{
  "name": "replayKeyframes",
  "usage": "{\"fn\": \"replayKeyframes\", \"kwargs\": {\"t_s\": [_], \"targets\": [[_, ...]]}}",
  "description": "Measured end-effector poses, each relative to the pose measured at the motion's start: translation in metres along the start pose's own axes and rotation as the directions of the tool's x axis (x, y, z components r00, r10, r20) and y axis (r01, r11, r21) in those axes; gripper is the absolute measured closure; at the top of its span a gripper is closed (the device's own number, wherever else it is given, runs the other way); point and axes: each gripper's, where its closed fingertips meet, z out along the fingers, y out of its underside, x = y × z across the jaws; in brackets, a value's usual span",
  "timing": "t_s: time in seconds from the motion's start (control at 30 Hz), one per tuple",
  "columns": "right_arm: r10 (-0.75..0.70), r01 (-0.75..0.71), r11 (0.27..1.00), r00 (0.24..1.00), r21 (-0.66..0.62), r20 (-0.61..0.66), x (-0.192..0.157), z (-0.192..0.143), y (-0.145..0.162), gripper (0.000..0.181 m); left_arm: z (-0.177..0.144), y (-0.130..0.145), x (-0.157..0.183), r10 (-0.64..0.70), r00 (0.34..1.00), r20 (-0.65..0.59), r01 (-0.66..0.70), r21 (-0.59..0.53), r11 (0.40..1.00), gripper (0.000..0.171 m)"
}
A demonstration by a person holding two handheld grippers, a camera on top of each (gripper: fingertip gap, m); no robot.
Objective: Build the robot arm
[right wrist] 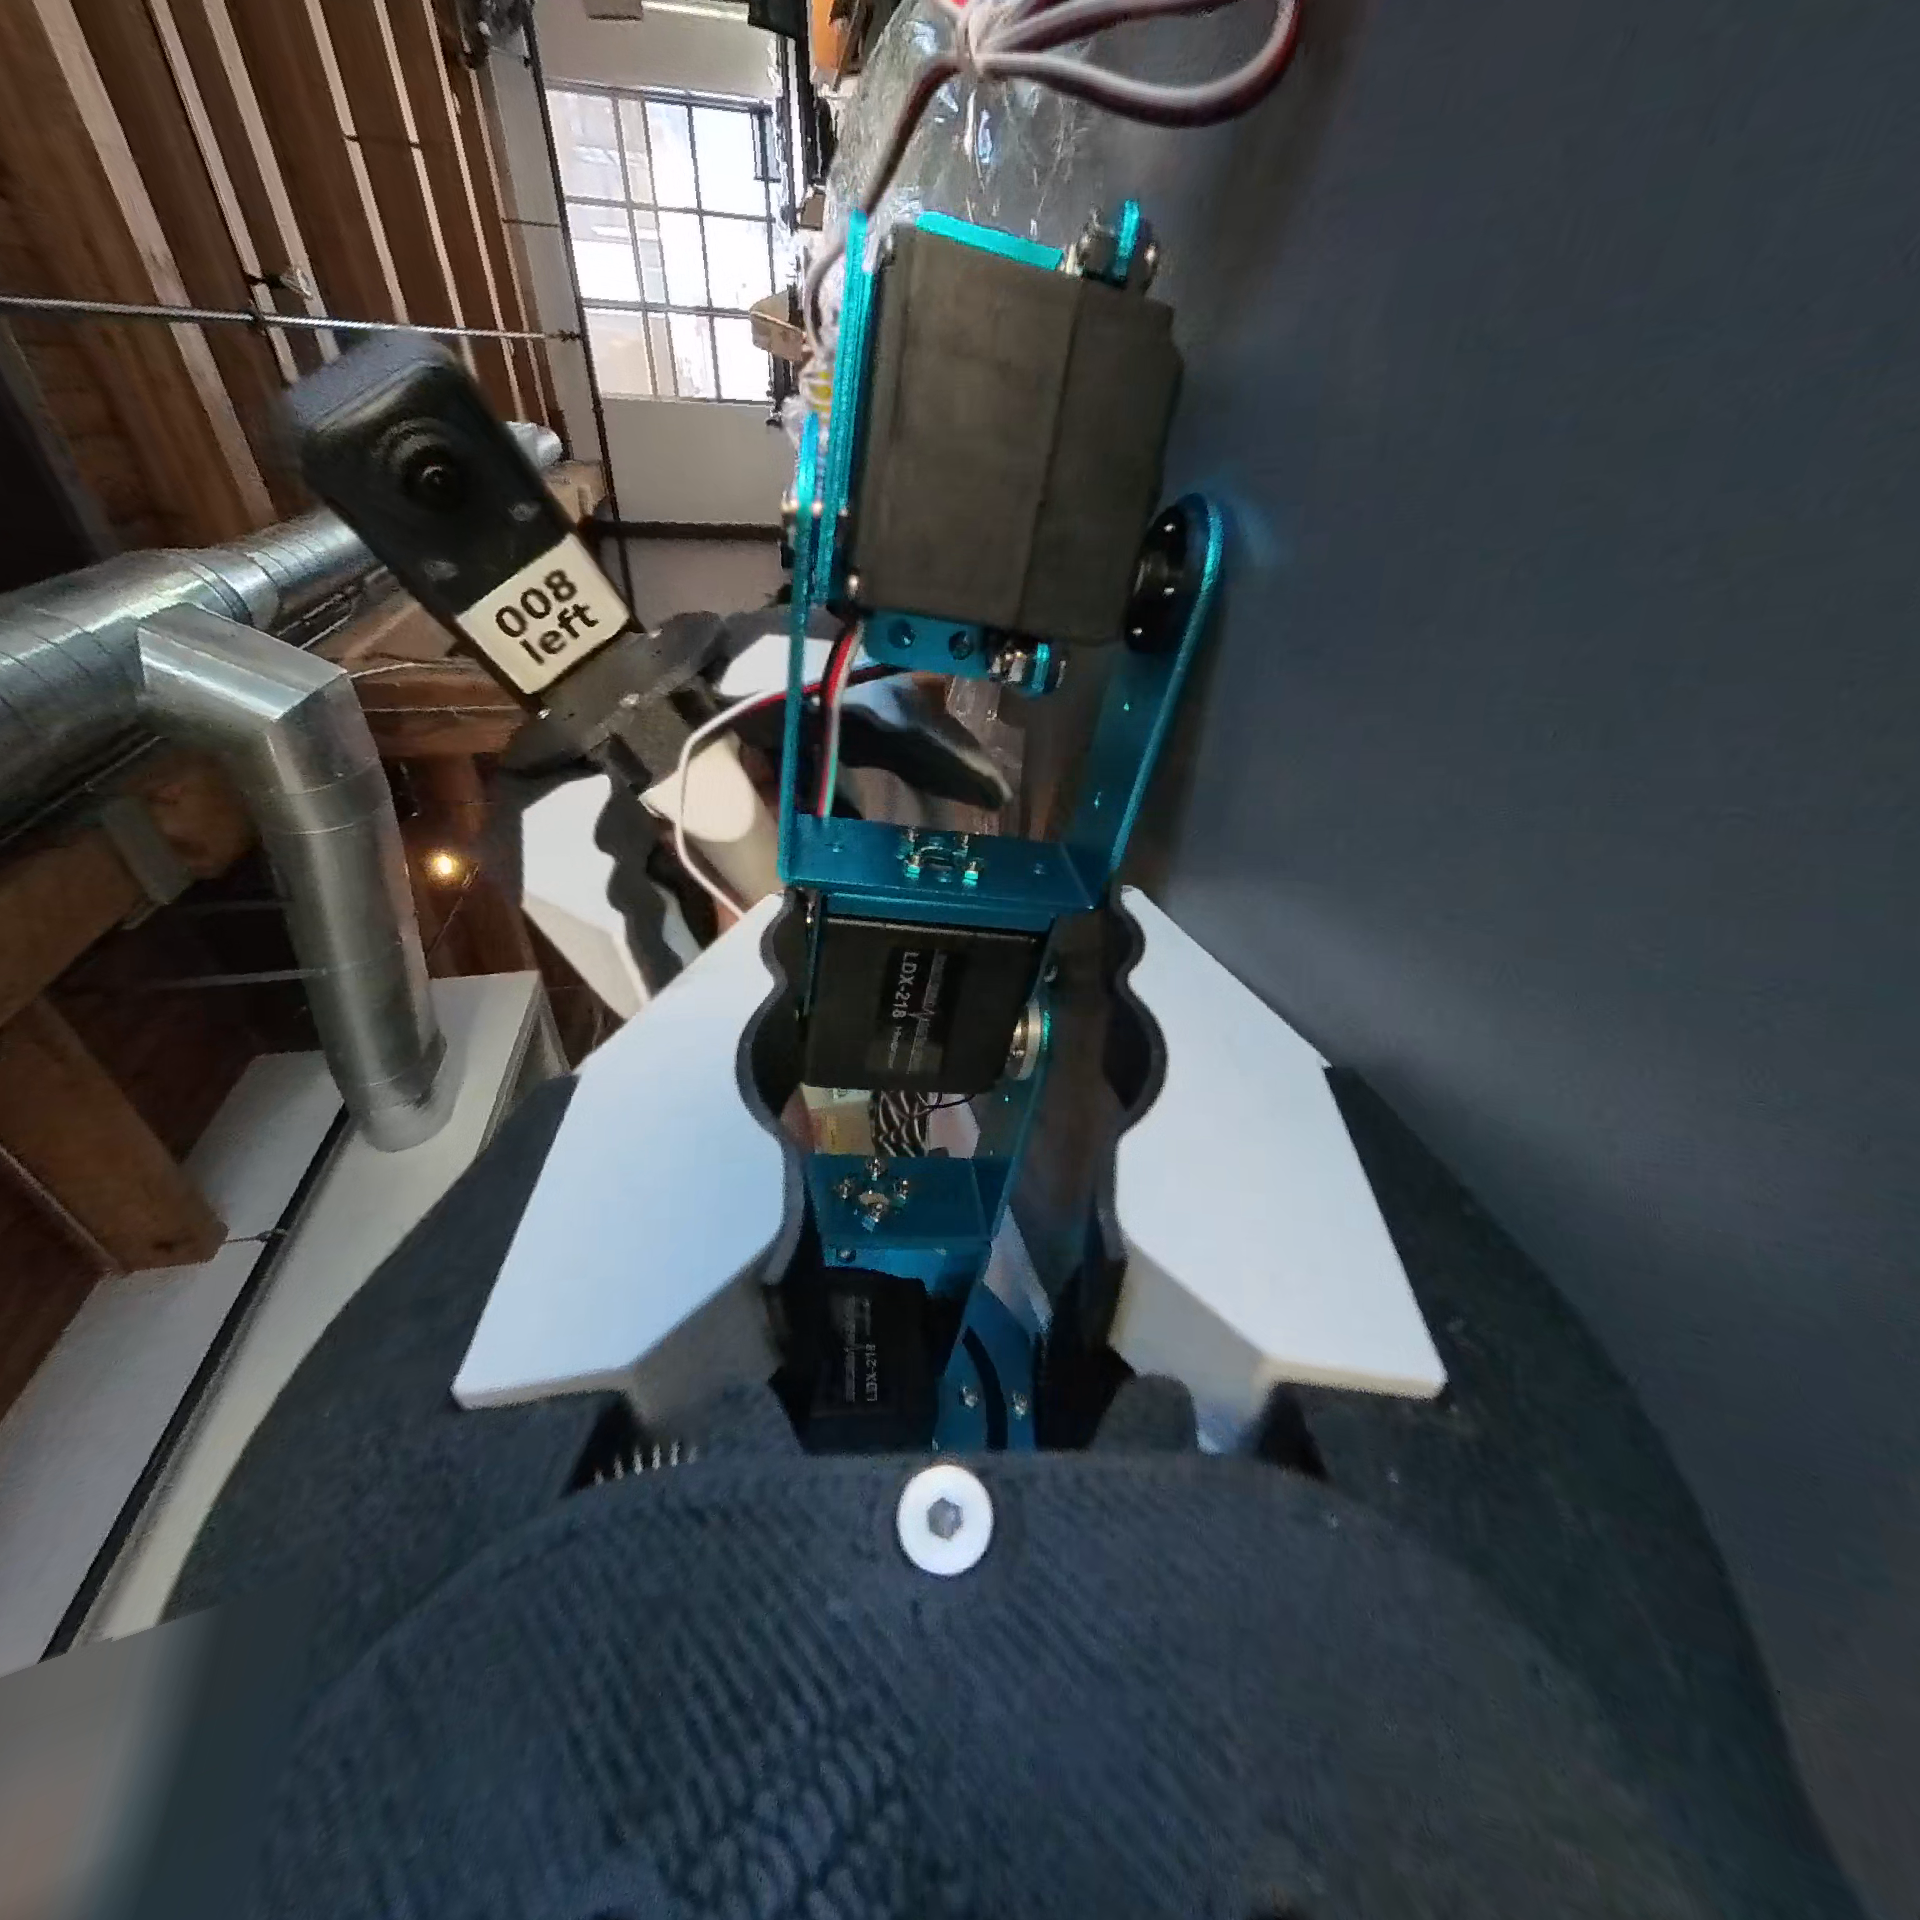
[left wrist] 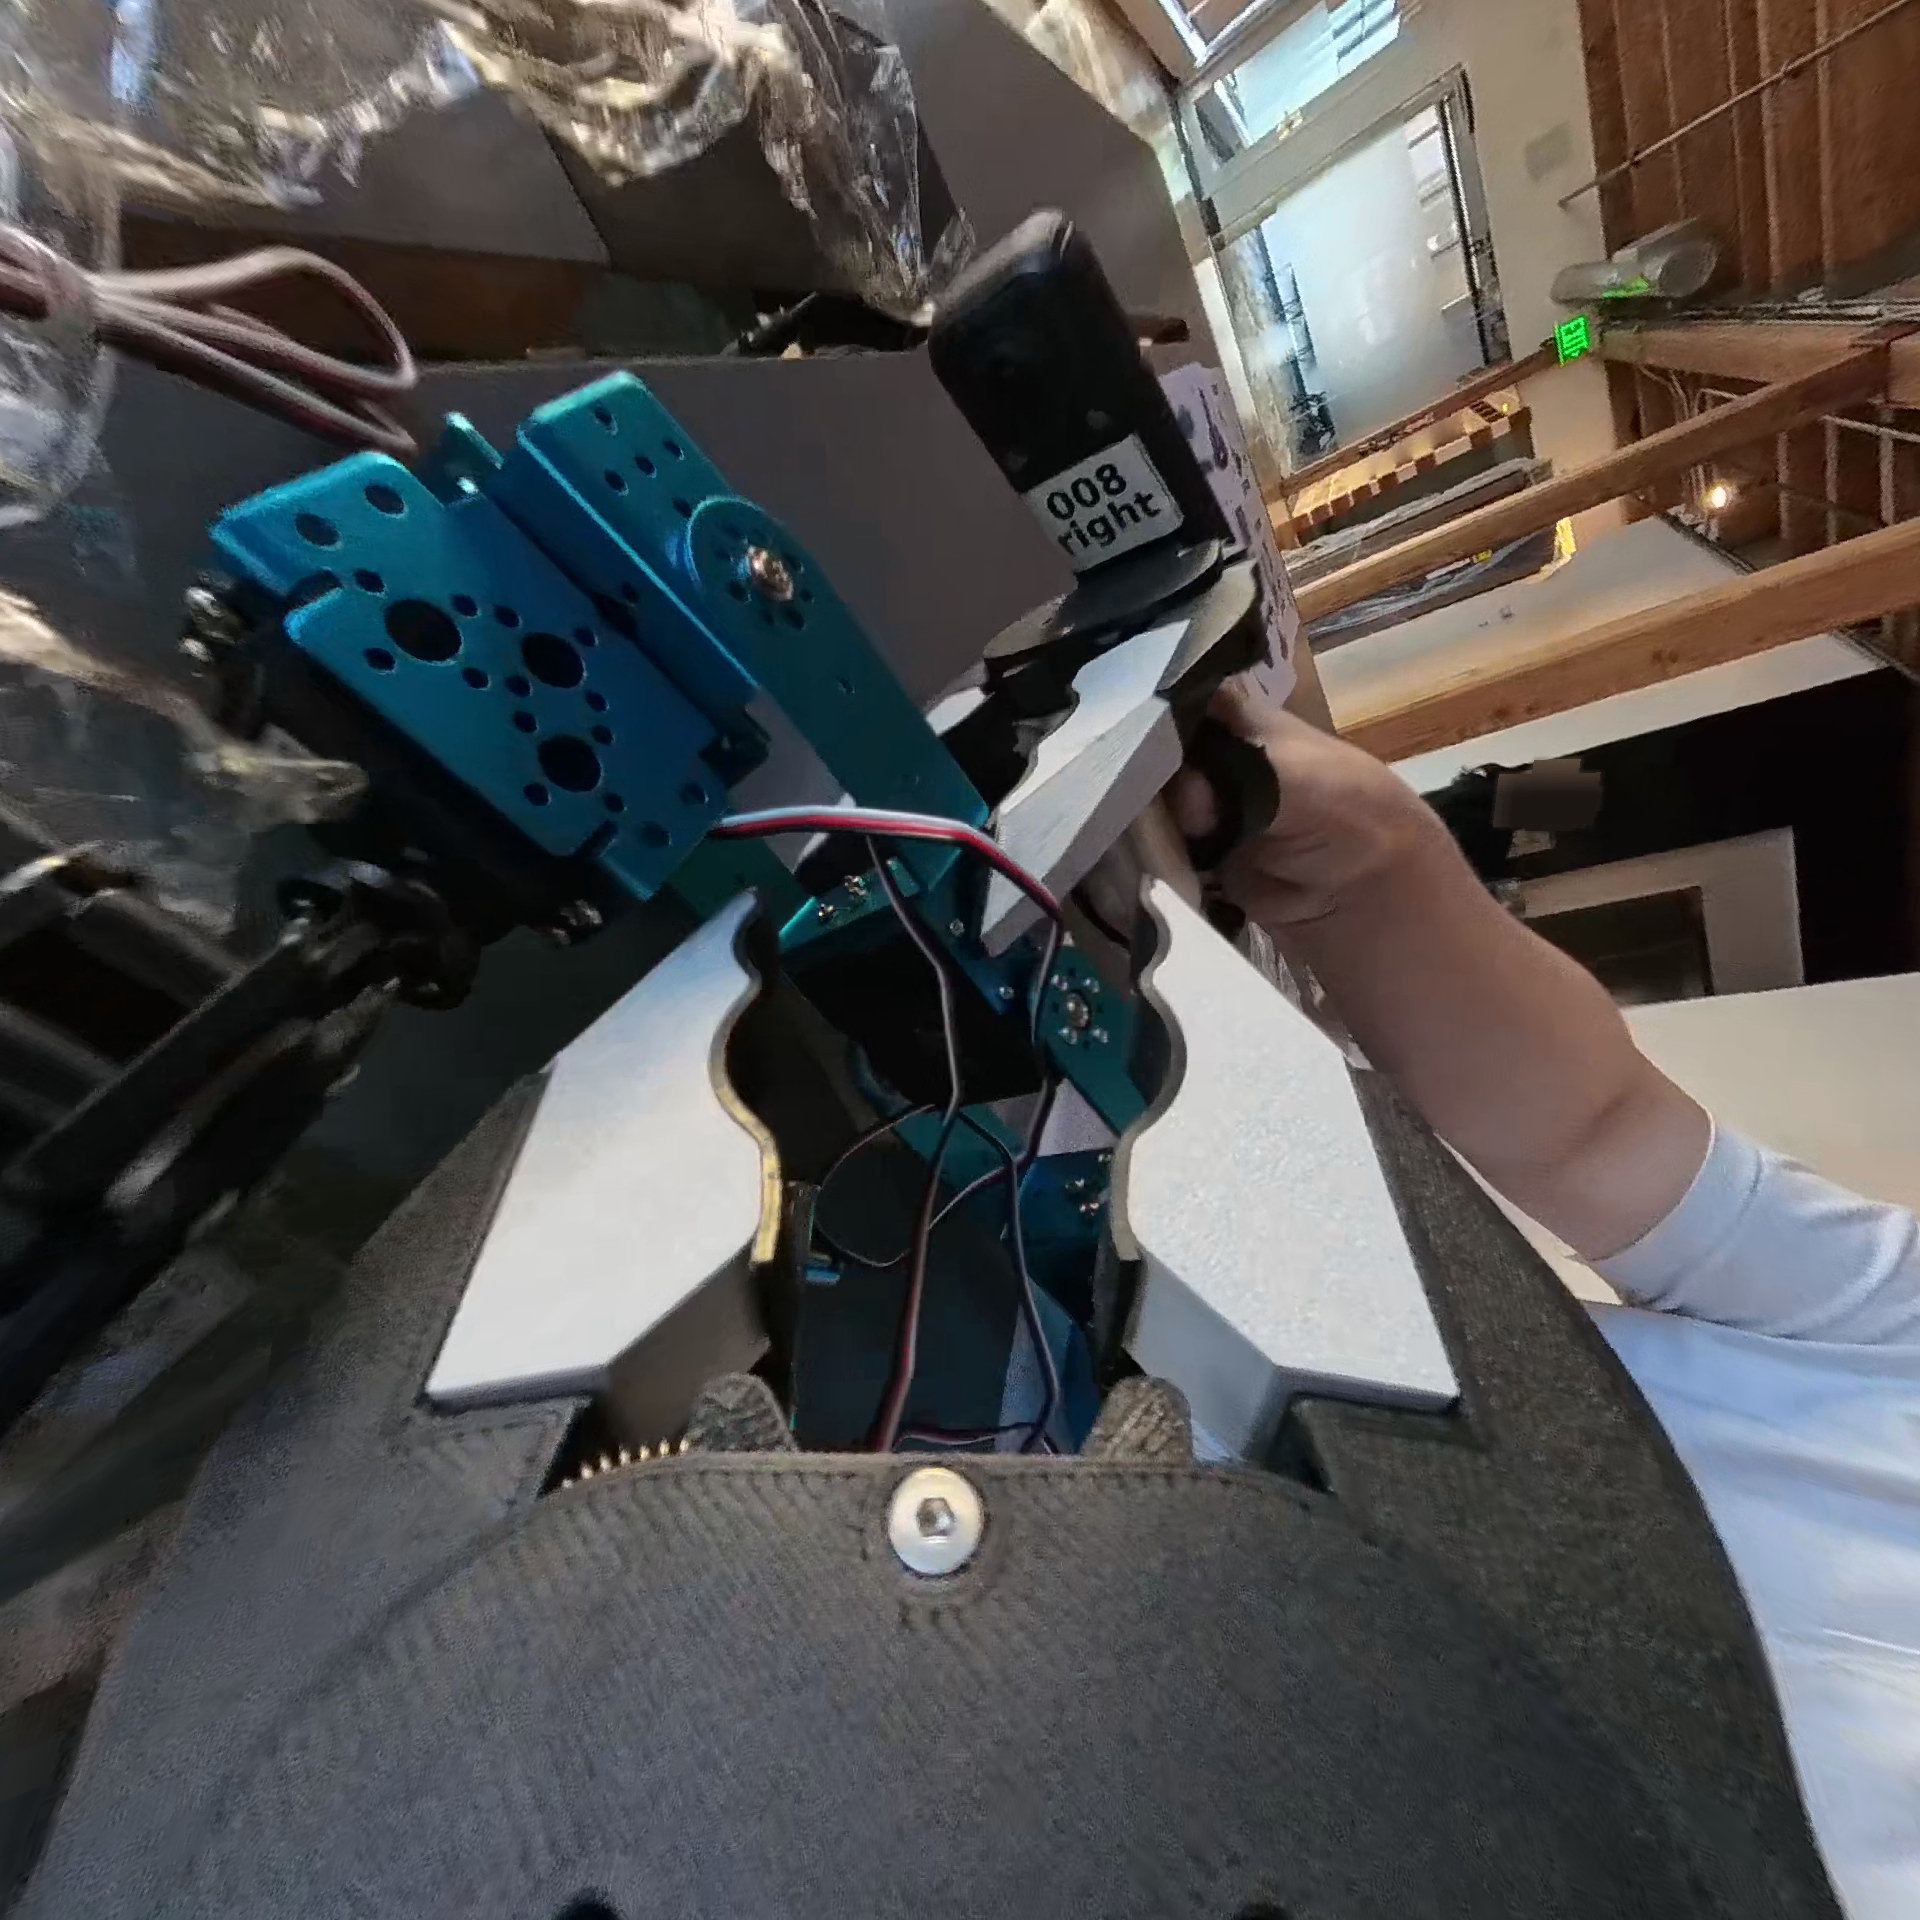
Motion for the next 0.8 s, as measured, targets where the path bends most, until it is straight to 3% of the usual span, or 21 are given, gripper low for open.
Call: {"fn": "replayKeyframes", "kwargs": {"t_s": [0.2, 0.53, 0.7, 0.8], "targets": [[0.010, -0.010, 1.000, 1.000, 0.015, 0.019, -0.002, 0.006, 0.000, 0.128, 0.013, 0.008, -0.004, 0.006, 1.000, -0.013, -0.006, -0.027, 1.000, 0.113], [-0.159, 0.159, 0.987, 0.987, 0.019, 0.038, -0.036, 0.002, 0.007, 0.128, 0.000, 0.002, 0.025, 0.236, 0.964, 0.122, -0.236, -0.019, 0.972, 0.117], [-0.270, 0.267, 0.963, 0.958, 0.041, 0.093, -0.071, -0.002, 0.020, 0.130, -0.016, 0.000, 0.055, 0.354, 0.911, 0.210, -0.366, 0.016, 0.931, 0.121], [-0.344, 0.339, 0.939, 0.930, 0.060, 0.128, -0.092, -0.007, 0.028, 0.135, -0.027, -0.002, 0.075, 0.441, 0.844, 0.305, -0.476, 0.048, 0.878, 0.125]]}}
